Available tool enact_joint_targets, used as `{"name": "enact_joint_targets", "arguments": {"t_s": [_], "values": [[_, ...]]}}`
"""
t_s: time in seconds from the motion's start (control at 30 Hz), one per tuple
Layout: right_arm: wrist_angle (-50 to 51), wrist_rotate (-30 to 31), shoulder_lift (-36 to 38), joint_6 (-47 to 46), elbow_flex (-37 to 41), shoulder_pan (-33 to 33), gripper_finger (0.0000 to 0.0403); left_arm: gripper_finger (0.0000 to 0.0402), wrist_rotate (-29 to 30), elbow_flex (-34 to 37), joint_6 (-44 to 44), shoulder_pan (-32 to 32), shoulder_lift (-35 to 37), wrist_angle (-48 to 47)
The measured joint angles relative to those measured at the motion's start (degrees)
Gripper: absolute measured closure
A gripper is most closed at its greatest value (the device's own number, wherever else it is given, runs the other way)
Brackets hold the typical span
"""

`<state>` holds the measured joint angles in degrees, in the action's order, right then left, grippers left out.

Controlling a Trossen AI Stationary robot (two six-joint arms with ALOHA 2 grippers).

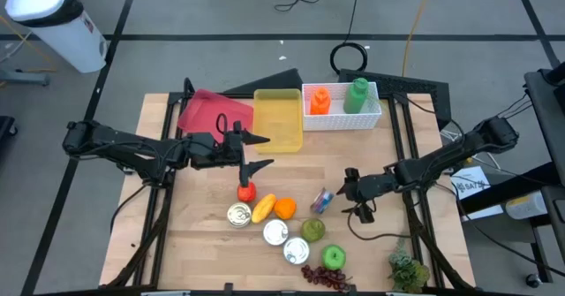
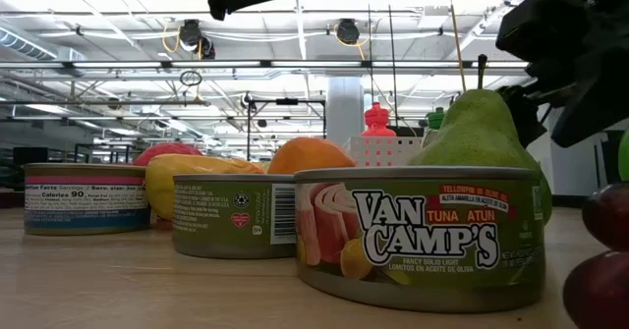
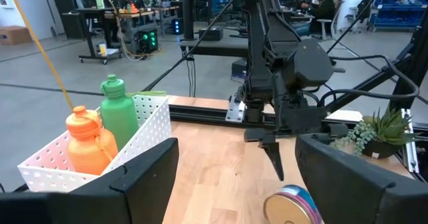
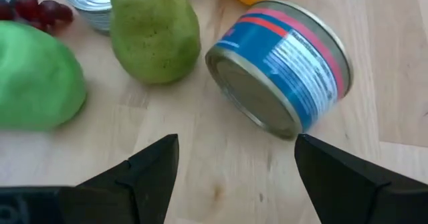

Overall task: Pick & Place Food Item
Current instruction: Put the right blue and pink tuna can into the red bin

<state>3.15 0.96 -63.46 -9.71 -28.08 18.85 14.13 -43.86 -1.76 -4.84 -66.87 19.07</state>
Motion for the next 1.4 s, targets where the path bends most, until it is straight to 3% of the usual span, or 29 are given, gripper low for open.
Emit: {"name": "enact_joint_targets", "arguments": {"t_s": [0.1,0.27,0.57,0.97,1.4], "values": [[0.36,1.13,1.19,3.35,0.0,0.0,0.0124,0.0096,0.0,0.0,0.0,0.02,0.0,0.02],[-4.73,12.79,1.08,11.87,0.0,-0.05,0.0124,0.0087,0.0,0.0,0.0,0.02,0.0,0.18],[-14.3,9.34,-5.26,24.46,0.01,0.0,0.0124,0.0075,0.03,-0.02,0.01,0.14,-0.88,1.09],[-18.14,9.57,-7.41,29.84,0.0,-1.83,0.0124,0.0098,0.0,-0.04,-3.32,4.48,-8.51,7.66],[-12.16,9.42,-7.41,21.48,0.0,-6.21,0.0124,0.0076,-0.63,-0.04,-5.25,5.55,-8.76,7.78]]}}
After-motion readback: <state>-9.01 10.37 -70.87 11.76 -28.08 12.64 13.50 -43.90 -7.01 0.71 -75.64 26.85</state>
